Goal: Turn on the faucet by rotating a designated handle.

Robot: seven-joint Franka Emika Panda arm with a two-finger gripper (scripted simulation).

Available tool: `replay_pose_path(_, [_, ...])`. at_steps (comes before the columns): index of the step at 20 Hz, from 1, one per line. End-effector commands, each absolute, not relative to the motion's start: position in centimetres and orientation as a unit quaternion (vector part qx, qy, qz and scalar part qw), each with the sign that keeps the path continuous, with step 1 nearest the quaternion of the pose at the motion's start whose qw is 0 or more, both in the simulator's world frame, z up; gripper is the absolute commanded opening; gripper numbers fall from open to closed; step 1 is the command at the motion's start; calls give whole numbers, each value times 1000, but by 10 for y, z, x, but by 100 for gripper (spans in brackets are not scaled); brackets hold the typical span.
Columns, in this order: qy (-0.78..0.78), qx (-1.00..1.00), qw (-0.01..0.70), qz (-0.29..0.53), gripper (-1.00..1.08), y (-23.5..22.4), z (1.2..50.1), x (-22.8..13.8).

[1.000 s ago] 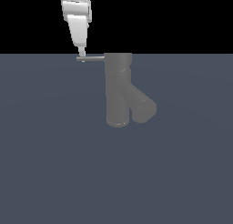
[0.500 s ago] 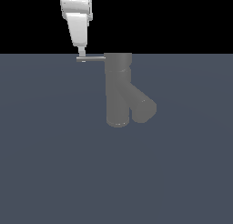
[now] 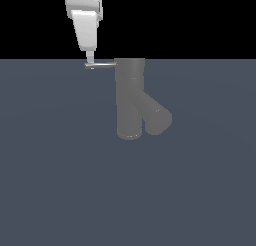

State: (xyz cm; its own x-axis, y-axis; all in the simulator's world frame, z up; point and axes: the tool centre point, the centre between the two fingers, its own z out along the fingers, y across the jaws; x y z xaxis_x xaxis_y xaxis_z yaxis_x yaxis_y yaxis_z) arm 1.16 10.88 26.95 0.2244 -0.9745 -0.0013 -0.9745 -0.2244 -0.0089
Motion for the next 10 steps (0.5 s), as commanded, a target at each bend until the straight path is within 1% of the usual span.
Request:
replay_pose_path(1, [623, -782, 0, 0, -100, 105, 269, 0])
replay_pose_path(10, [623, -782, 0, 0, -100, 97, 269, -28])
